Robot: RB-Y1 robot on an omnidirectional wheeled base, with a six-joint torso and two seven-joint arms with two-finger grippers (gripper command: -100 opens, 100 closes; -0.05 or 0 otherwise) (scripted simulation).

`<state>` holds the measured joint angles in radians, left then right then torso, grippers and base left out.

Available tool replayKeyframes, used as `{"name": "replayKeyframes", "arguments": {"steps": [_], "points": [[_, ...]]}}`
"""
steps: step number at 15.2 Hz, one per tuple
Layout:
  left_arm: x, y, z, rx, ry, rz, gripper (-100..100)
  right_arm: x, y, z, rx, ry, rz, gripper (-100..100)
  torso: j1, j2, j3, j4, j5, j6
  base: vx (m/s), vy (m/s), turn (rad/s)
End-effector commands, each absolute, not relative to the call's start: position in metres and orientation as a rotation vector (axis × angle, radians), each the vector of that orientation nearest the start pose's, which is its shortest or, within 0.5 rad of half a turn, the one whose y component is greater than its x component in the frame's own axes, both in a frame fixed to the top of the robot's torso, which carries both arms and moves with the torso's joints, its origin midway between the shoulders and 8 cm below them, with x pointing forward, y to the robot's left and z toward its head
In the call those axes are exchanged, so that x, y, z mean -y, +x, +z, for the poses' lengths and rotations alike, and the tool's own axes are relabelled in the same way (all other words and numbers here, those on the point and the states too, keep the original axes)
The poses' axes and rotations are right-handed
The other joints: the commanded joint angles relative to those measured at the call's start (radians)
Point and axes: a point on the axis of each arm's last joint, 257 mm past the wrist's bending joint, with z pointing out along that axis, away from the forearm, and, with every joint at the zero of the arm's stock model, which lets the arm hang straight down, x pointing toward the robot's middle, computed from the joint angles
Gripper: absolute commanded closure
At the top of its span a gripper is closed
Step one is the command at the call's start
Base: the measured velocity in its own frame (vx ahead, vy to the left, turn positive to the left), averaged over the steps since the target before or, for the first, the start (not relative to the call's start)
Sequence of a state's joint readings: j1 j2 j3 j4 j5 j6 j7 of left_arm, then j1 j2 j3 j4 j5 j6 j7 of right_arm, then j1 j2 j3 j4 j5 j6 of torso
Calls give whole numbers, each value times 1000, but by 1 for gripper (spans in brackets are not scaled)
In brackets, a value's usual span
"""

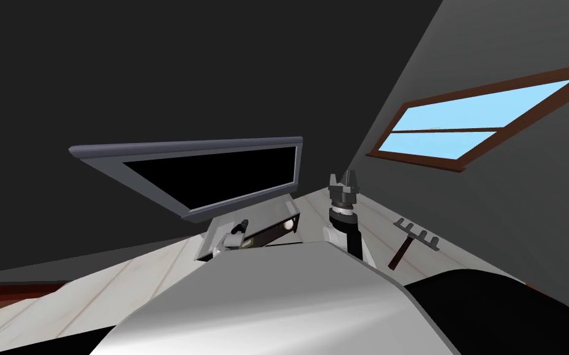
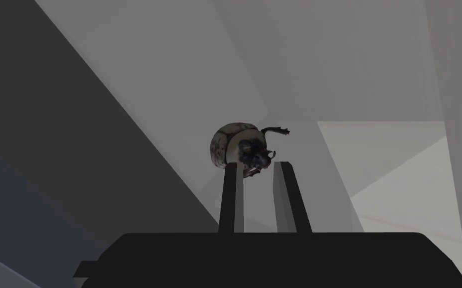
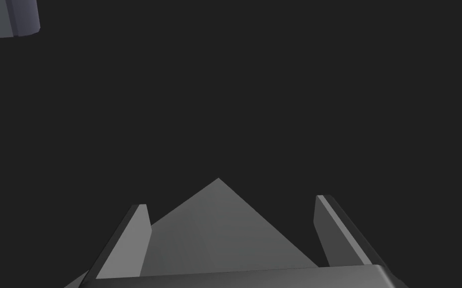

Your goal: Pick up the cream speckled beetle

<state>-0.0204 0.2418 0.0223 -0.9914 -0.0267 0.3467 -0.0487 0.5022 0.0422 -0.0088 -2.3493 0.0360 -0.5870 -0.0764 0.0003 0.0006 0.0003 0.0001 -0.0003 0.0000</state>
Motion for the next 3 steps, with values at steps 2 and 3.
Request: {"name": "replayKeyframes", "arguments": {"steps": [2, 3], "points": [[-383, 400, -532, -1858, -1624, -342, 100, 276, 312, 69, -475, 560, 1371, 0, 0, 0, 0, 0, 0, 0, -27, 1, -15], [-383, 399, -534, -1856, -1622, -346, 100, 276, 312, 69, -475, 560, 1371, 0, -1, 1, 1, 0, 0, 0, -22, -1, -3]]}}
